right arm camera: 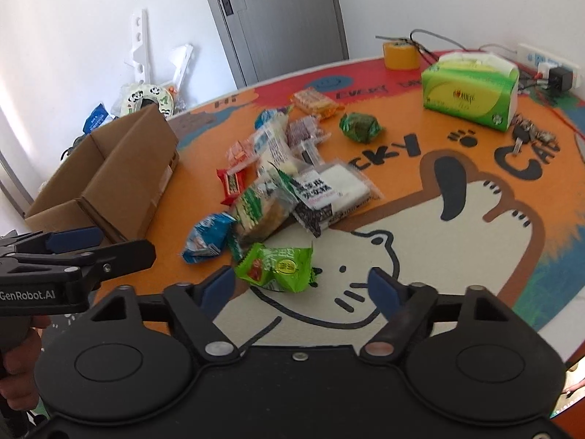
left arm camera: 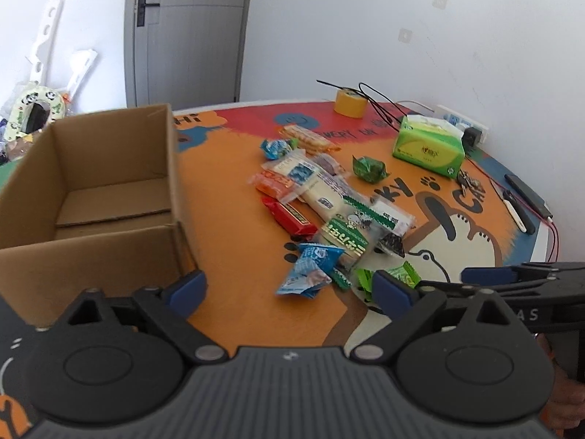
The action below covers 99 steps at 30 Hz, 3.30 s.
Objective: Organize snacks
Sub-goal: 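Grasp the blue snack packet with the left gripper while the right grasps the green packet, then carry both packets over the cardboard box and open both grippers to drop them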
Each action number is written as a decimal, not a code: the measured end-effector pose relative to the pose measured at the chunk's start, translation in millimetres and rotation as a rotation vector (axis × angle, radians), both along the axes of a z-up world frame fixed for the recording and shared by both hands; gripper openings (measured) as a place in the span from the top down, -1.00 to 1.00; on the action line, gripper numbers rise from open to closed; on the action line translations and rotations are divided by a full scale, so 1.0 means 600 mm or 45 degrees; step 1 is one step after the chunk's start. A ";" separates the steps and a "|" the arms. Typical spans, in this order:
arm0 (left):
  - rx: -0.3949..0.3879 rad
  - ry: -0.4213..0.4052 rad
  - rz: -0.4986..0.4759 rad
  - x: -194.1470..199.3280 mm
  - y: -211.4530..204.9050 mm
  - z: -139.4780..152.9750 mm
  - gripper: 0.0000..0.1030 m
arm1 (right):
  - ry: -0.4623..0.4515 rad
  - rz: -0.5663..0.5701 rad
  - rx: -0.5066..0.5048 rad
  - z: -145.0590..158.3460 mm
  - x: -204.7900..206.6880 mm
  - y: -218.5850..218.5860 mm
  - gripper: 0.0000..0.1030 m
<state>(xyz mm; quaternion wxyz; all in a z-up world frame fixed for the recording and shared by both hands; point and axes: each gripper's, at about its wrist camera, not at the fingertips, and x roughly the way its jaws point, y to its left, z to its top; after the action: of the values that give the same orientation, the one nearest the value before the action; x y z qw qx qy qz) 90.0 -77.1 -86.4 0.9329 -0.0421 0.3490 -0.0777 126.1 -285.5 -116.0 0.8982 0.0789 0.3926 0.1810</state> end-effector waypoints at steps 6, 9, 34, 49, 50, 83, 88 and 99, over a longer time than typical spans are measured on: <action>-0.025 0.046 0.016 0.034 -0.001 -0.021 -0.68 | 0.026 0.036 0.016 -0.018 0.022 0.007 -0.20; -0.035 0.062 0.018 0.048 -0.003 -0.028 -0.65 | 0.058 0.046 0.018 -0.028 0.037 0.010 0.16; 0.010 0.061 0.025 0.091 -0.044 -0.076 -0.20 | 0.041 -0.031 0.017 -0.035 0.046 -0.034 0.41; -0.067 -0.050 0.029 0.056 -0.033 -0.041 0.43 | -0.064 -0.015 0.050 -0.007 0.027 -0.025 0.52; -0.073 -0.057 0.029 0.053 -0.032 -0.037 0.43 | -0.072 -0.014 0.055 -0.004 0.027 -0.025 0.53; -0.085 -0.397 0.311 -0.012 0.123 0.129 0.44 | -0.321 0.169 0.207 0.125 0.061 0.123 0.53; -0.087 -0.382 0.392 -0.018 0.168 0.124 0.44 | -0.322 0.221 0.213 0.128 0.070 0.160 0.53; -0.103 -0.316 0.514 -0.011 0.246 0.098 0.44 | -0.322 0.324 0.212 0.130 0.086 0.244 0.53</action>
<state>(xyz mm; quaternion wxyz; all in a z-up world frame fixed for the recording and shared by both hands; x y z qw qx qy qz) 83.7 70.5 -27.4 0.9629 -0.1386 0.2127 0.0916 177.5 -138.9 -37.8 0.9006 0.0795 0.2671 0.3335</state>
